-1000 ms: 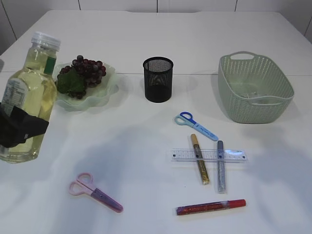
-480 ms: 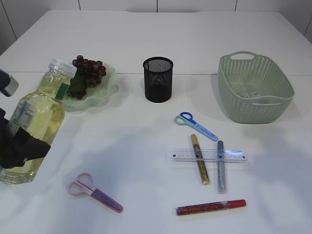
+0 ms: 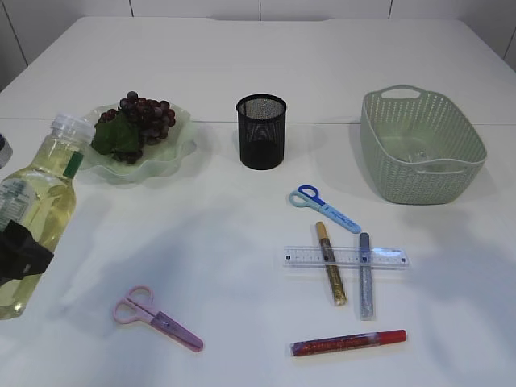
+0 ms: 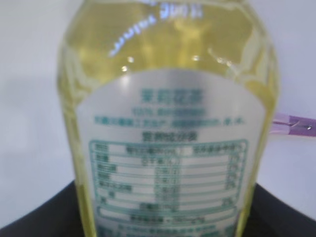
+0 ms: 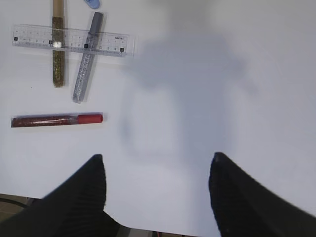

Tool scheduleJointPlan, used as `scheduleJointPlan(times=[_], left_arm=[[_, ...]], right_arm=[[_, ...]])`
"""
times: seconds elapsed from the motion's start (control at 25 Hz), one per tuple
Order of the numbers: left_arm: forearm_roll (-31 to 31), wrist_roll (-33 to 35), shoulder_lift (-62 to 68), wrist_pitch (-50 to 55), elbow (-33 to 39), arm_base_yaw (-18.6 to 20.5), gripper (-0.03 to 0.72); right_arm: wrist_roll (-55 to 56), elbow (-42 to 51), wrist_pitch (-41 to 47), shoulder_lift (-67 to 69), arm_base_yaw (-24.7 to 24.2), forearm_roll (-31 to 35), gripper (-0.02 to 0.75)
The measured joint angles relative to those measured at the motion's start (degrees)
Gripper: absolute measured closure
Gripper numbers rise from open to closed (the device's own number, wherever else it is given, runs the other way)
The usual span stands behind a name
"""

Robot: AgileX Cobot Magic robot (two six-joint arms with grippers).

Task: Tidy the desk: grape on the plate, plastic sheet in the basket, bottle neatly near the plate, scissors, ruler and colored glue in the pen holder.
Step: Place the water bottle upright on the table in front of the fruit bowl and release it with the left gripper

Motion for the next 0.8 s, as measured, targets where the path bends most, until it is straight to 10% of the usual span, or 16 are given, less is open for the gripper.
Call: scheduleJointPlan(times=[0.24, 0.8], left_arm=[[16.0, -16.6, 0.0, 2.2, 0.0, 0.0, 0.232], [16.7, -18.7, 0.6, -27.7, 0.0, 0.0, 0.232]], right_arm=[[0.0, 0.0, -0.2, 0.0, 0.0, 0.0, 0.226], [0.0, 0.0, -0.5, 0.0, 0.0, 0.0, 0.226]])
